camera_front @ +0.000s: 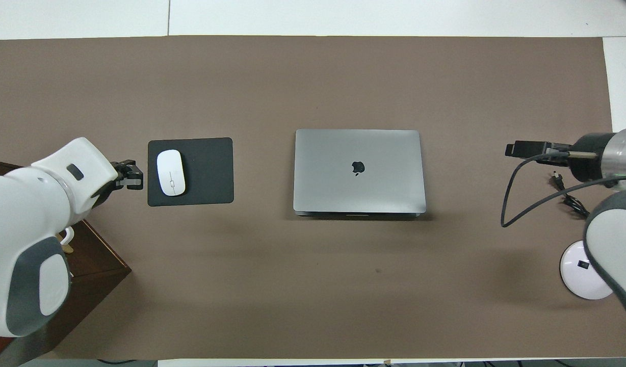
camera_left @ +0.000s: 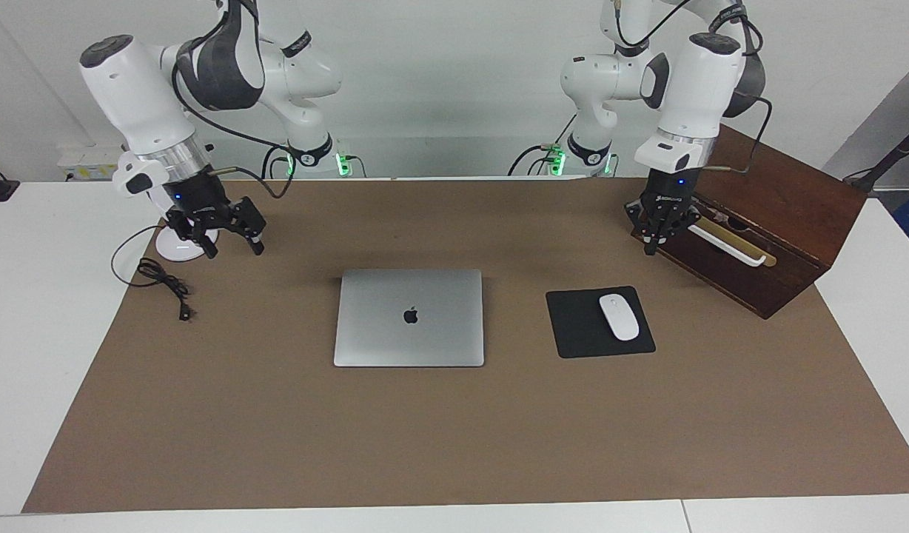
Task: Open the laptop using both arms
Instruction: 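Move the left gripper toward the laptop front while the right gripper approaches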
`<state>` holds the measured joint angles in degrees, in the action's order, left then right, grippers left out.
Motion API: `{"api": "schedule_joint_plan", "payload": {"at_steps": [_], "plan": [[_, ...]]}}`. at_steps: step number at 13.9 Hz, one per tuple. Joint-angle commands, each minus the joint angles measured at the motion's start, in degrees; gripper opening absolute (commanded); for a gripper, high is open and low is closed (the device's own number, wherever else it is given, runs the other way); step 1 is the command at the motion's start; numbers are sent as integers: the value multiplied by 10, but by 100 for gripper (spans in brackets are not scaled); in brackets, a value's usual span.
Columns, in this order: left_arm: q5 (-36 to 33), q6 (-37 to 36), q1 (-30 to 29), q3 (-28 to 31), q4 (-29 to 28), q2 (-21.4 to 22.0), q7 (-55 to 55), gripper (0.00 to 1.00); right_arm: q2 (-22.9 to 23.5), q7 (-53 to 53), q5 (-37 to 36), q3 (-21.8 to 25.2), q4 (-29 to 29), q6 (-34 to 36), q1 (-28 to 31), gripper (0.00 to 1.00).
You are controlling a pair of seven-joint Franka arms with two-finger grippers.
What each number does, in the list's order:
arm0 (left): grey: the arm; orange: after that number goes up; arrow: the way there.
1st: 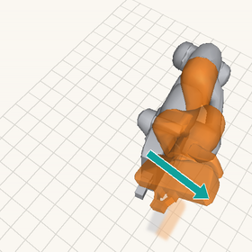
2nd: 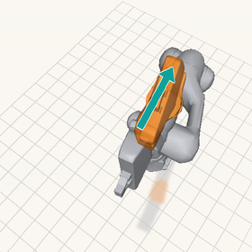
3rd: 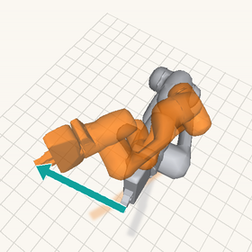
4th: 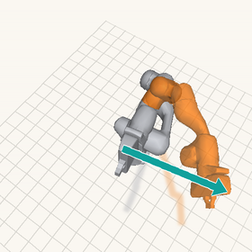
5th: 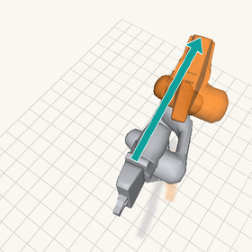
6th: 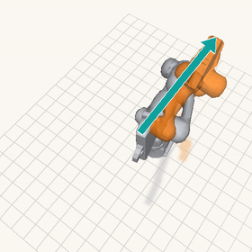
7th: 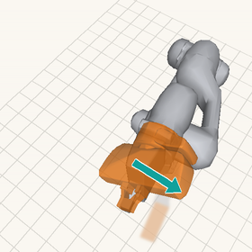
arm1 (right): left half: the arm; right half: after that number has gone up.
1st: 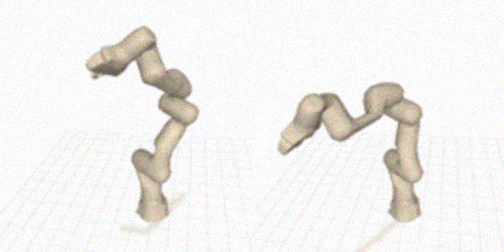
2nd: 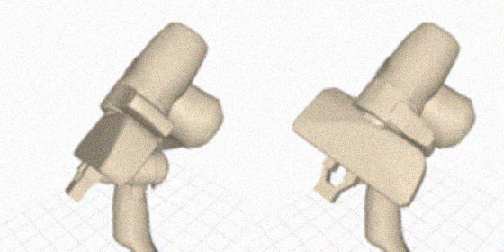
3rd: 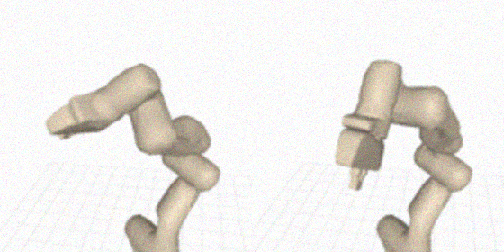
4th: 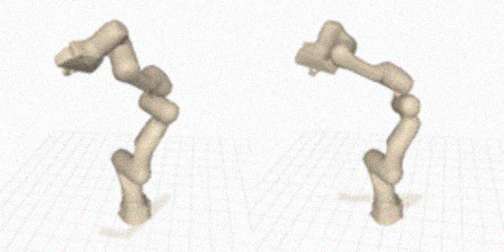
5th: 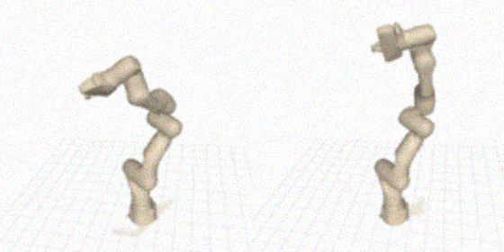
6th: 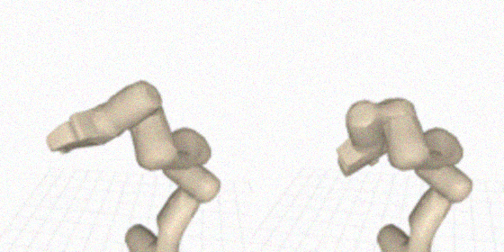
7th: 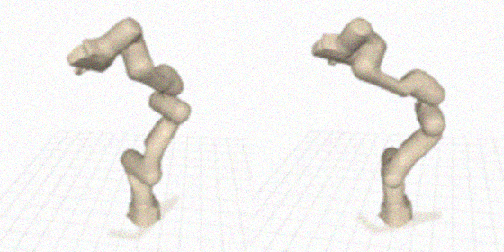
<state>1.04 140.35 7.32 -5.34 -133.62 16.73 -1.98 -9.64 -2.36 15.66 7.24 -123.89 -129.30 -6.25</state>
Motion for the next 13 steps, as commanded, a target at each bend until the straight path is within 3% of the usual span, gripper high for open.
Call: {"api": "schedule_joint_plan", "payload": {"at_steps": [1,4,7,13], "plan": [[0,54,31,7,-73,49,8,0,-28,-65,49,-1,-49,-39,-29,100],[2,80,58,7,-102,57,11,0,-24,-136,94,-2,-73,-84,-60,100],[4,134,107,7,-138,57,61,0,-26,-136,131,-2,-145,-185,-93,100],[4,243,178,8,-190,34,118,0,-28,-137,286,-2,-211,-273,-164,100]]}}
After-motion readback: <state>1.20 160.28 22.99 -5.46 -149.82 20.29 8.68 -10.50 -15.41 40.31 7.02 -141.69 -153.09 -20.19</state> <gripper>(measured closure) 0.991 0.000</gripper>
